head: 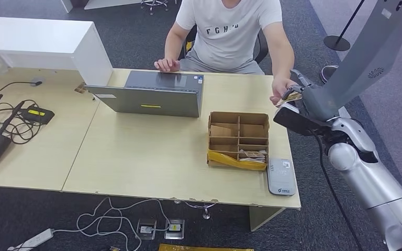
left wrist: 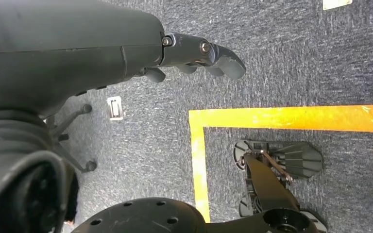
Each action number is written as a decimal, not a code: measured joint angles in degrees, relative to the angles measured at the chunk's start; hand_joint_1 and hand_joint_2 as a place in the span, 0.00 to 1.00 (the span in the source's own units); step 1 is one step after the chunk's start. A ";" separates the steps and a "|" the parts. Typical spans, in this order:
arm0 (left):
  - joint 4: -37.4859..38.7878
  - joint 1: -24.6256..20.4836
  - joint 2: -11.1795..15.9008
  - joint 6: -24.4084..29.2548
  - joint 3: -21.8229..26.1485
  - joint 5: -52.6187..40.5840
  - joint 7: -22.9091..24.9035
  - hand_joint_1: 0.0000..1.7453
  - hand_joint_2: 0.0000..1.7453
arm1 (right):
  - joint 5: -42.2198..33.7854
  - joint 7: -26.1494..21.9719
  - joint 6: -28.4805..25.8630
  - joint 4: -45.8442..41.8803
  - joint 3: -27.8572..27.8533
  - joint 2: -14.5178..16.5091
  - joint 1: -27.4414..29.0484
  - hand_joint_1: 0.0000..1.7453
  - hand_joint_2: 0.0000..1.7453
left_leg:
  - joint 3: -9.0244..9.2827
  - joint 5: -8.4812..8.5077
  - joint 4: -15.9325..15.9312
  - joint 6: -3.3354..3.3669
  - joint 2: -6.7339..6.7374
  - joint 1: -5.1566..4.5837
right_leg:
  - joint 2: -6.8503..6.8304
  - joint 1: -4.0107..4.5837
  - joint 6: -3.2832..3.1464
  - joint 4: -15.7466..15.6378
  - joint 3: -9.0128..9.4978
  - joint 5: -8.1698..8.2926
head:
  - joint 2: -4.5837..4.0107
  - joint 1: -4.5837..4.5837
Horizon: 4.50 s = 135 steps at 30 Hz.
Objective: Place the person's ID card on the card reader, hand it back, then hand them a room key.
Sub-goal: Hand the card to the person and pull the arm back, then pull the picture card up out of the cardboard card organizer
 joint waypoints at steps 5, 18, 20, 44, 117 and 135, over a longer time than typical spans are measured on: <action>0.00 0.01 -0.06 1.49 -0.25 0.04 0.13 0.00 0.00 | 1.73 -0.72 -0.87 2.55 -0.16 1.03 -0.06 0.00 1.00 | -0.01 0.00 0.01 0.00 0.01 0.00 | 0.02 0.00 0.00 -0.01 -0.04 0.00 | 0.00 0.01; 0.00 0.04 -0.23 2.57 -0.32 0.28 0.17 0.00 0.00 | 2.08 -0.94 -2.20 5.44 -0.45 1.79 0.00 0.00 0.00 | 0.01 0.00 0.01 0.00 0.04 0.00 | 0.06 0.00 0.00 -0.01 -0.05 0.00 | 0.00 -0.01; 0.00 0.04 -0.28 2.82 -0.32 0.53 0.17 0.00 0.00 | 2.07 0.08 -2.15 5.29 -0.49 1.80 0.22 0.00 0.00 | 0.04 0.00 0.02 0.00 0.04 0.00 | 0.07 0.00 0.00 -0.01 -0.05 0.00 | 0.00 0.00; 0.01 0.44 0.57 1.26 -0.32 2.16 0.64 0.00 0.00 | -1.54 20.36 10.21 -29.16 -8.09 -13.41 16.54 0.00 1.00 | 0.07 -0.04 0.02 -0.03 0.14 -0.01 | 0.11 -0.01 0.00 -0.03 -0.06 0.01 | 0.00 0.00; -1.25 -18.94 0.50 9.99 8.47 3.07 5.59 0.00 0.00 | 16.21 17.23 -6.96 -12.51 0.38 10.54 19.20 0.00 1.00 | -0.51 0.55 0.01 -0.37 0.09 0.22 | 0.10 0.24 -0.35 0.02 -0.61 0.52 | 0.00 0.02; -0.70 -4.82 1.42 7.85 15.87 -0.36 -12.04 0.00 0.00 | 16.77 20.53 -3.67 -15.65 -4.77 8.45 24.34 0.00 1.00 | -0.56 0.06 0.00 -0.51 1.16 0.29 | 1.23 0.29 -0.44 0.00 -1.02 0.46 | 0.00 0.02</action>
